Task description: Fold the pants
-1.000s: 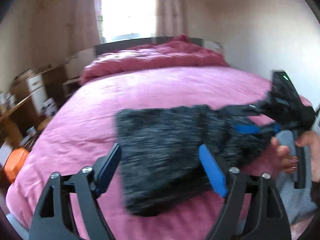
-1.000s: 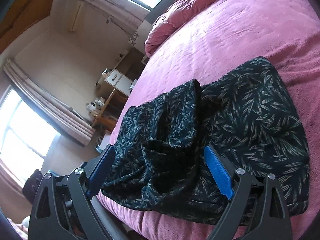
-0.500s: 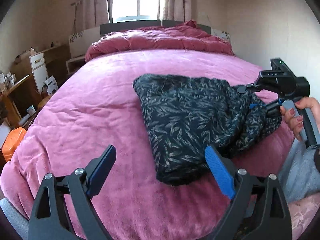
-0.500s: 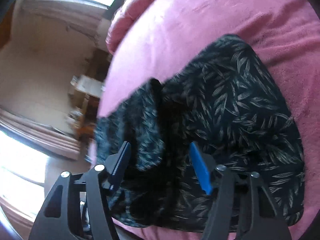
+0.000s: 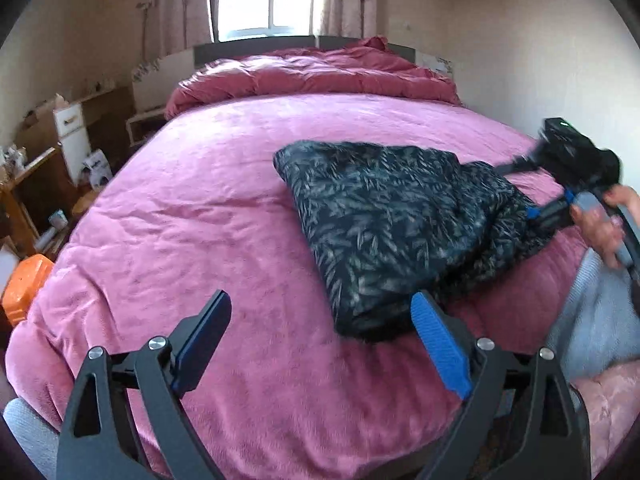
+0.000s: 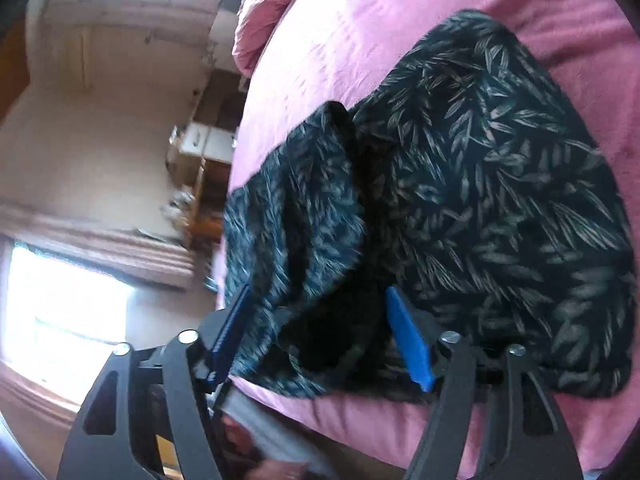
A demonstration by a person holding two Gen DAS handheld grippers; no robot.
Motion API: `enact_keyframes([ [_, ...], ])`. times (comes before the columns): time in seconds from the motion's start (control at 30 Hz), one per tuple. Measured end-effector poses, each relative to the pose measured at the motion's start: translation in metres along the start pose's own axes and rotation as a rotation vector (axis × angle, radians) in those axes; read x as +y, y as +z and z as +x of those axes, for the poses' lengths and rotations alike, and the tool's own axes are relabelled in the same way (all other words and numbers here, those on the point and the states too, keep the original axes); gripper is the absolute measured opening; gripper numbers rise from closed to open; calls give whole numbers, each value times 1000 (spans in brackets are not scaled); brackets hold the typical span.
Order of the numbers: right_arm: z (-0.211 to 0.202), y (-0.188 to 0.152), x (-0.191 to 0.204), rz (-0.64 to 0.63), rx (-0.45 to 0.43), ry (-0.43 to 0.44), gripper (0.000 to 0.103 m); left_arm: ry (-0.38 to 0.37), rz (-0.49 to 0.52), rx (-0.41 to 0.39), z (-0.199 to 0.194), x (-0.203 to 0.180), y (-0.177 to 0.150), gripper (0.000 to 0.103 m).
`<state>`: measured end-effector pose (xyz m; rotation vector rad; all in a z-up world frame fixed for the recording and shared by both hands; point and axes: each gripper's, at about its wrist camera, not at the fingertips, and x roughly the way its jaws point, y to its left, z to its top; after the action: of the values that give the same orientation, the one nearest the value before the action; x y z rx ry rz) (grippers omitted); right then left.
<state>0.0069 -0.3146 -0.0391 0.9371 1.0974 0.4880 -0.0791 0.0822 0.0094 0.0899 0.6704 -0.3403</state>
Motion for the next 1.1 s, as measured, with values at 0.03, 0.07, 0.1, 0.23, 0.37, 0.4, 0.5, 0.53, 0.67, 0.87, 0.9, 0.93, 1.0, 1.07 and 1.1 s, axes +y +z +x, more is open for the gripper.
enact_keyframes([
  [0.03,3,3,1,6,10,2,72,-9,-1,7,1,0,-1,91],
  [0.07,7,6,5,-3,23,-3,72,-16,0,13,2,0,-2,91],
  [0.1,13,8,8,-12,29,-13,72,-31,5,25,5,-2,-2,91],
  [0.23,31,9,20,-46,33,-38,42,-35,78,61,16,-17,-6,91],
  [0.37,41,9,27,-42,14,-65,24,-15,106,74,29,-26,-5,78],
  [0.4,39,9,27,-45,4,-55,20,-9,101,77,33,-28,-3,75],
  [0.5,20,7,41,-79,-56,4,13,14,100,82,42,-31,1,60],
  [0.53,13,8,45,-95,-76,17,12,33,102,80,45,-32,3,54],
  [0.67,-21,10,71,-180,-174,41,11,20,47,44,39,-36,17,34],
  [0.87,-76,14,78,-269,-283,18,11,-5,169,2,31,-81,29,32],
  [0.9,-79,17,73,-269,-286,1,11,-12,180,11,34,-85,29,32],
  [0.93,-81,20,64,-259,-280,-25,11,-17,195,27,39,-91,28,32],
  [1.0,-78,25,41,-223,-259,-76,11,-13,224,56,48,-100,25,32],
  [1.07,-68,29,13,-173,-225,-128,11,3,268,77,54,-110,21,32],
  [1.1,-63,29,1,-156,-210,-143,11,17,303,79,56,-115,18,32],
])
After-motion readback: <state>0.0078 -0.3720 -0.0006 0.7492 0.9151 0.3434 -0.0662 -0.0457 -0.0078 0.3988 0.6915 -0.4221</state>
